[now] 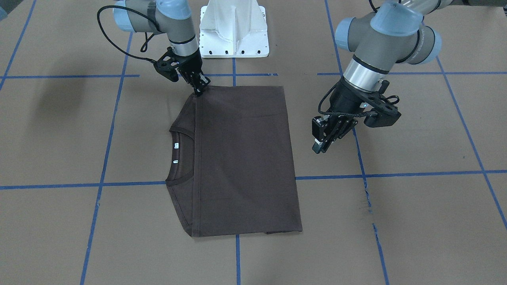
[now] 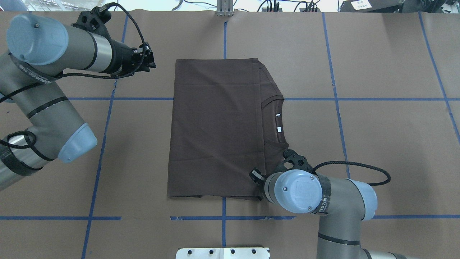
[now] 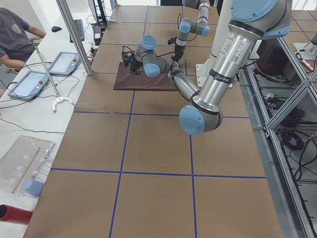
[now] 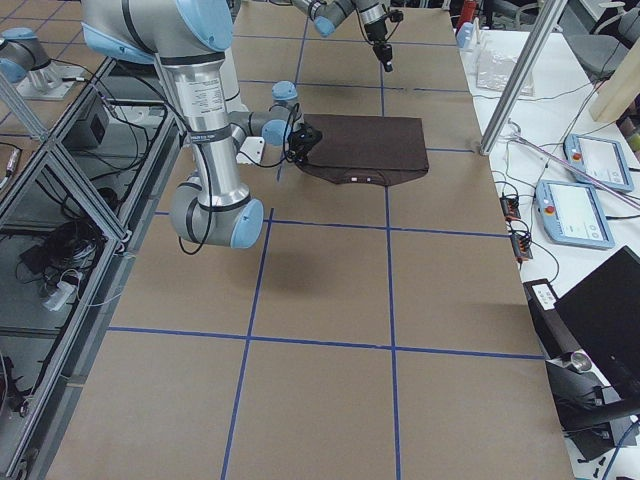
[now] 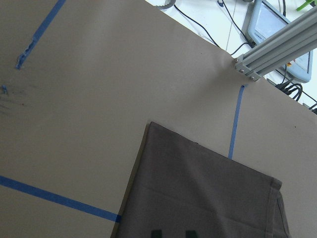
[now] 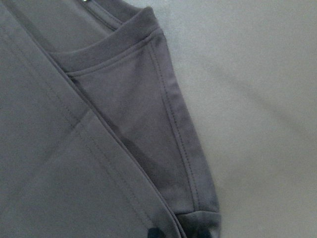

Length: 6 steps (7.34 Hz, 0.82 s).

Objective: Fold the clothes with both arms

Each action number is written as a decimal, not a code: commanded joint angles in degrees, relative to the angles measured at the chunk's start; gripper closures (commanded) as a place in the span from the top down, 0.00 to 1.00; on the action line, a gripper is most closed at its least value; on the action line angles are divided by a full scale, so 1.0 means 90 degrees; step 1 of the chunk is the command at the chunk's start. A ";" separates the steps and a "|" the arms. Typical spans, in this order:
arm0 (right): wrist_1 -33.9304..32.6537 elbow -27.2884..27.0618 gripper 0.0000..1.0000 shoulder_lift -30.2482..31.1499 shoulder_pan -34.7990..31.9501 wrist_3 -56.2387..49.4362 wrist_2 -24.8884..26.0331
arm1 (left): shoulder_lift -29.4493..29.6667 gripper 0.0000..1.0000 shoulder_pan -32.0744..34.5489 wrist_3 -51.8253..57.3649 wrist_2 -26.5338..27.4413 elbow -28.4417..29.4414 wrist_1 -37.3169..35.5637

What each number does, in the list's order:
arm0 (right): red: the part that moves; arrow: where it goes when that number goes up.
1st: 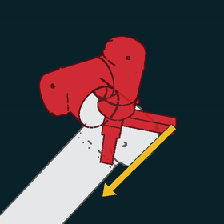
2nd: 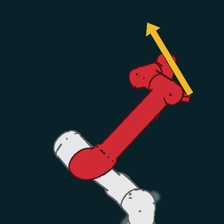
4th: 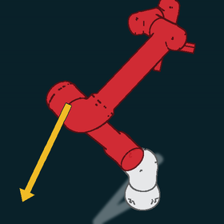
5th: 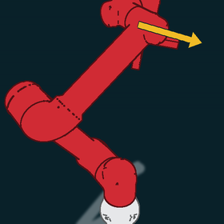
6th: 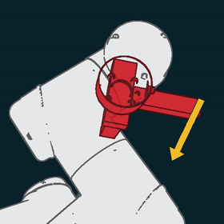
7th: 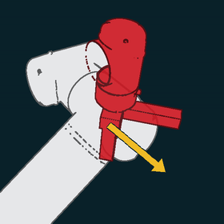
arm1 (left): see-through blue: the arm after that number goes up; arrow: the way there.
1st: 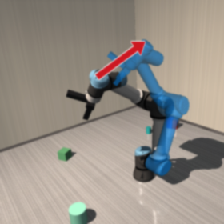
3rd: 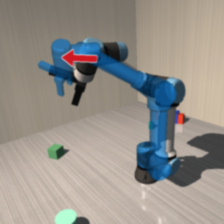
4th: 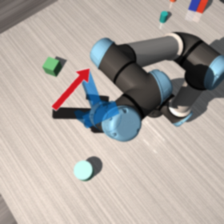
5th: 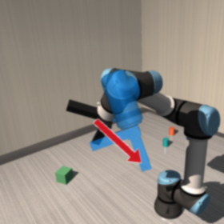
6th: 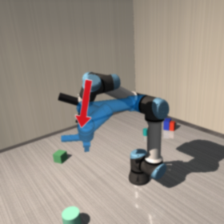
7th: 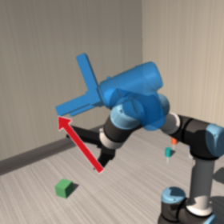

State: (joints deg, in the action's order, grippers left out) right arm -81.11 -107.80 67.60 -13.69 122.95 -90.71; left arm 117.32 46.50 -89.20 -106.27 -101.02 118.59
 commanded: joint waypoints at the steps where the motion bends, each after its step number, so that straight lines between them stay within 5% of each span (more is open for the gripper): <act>1: -0.0001 0.0005 0.65 0.0008 0.0017 0.0001 0.0010 | 0.0002 0.28 0.0009 -0.0001 0.0001 -0.0006 -0.0012; 6: -0.0011 0.0093 0.60 -0.0002 0.0134 0.0001 0.0040 | 0.0002 0.28 -0.0001 -0.0001 0.0001 -0.0006 -0.0012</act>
State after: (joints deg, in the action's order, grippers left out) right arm -81.21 -106.98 67.59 -12.55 122.97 -90.33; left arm 117.27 46.54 -89.21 -106.26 -101.08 118.48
